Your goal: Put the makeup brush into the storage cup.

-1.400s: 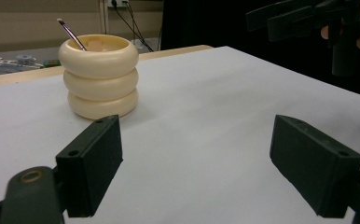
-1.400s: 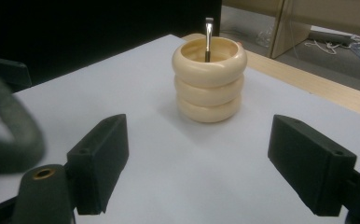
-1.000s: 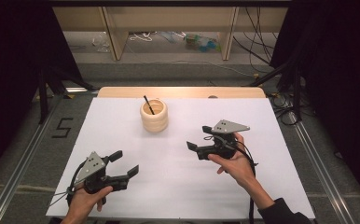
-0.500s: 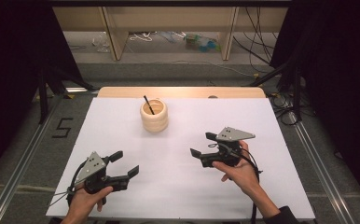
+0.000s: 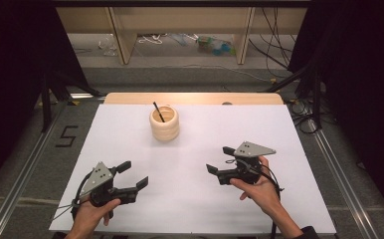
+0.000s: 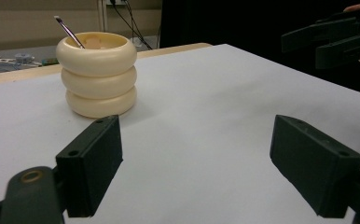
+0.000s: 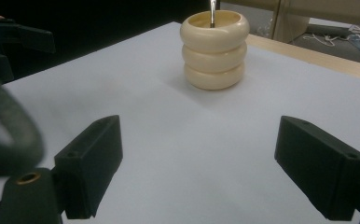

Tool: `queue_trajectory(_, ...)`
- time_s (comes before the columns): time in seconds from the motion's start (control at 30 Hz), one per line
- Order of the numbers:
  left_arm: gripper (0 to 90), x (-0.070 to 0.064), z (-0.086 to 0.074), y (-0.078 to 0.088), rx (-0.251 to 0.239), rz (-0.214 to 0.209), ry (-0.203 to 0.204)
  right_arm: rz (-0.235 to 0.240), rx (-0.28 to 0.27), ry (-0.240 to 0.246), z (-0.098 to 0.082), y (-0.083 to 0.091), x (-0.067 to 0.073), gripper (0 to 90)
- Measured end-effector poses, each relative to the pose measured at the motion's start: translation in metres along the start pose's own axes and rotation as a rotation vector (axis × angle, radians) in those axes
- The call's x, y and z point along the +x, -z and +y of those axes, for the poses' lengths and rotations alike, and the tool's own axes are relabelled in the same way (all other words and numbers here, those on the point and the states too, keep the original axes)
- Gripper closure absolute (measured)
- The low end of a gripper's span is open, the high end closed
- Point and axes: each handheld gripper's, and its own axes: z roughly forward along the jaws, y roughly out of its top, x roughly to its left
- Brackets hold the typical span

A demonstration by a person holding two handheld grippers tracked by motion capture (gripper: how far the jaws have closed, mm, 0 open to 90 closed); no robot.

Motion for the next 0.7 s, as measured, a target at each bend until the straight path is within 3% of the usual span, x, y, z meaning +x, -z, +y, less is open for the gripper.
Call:
queue_trajectory(0.3,16.9,0.000,0.000,0.000,0.000,-0.001,0.000,0.003,-0.036,-0.016,-0.007,0.010,0.004,16.2)
queue_trajectory(0.5,16.8,-0.001,-0.001,-0.002,0.001,-0.011,-0.001,-0.002,-0.016,-0.017,-0.011,0.016,0.005,16.4)
queue_trajectory(0.7,16.8,-0.001,-0.001,-0.002,-0.001,-0.014,0.004,-0.007,-0.039,-0.018,-0.013,0.019,0.007,16.3)
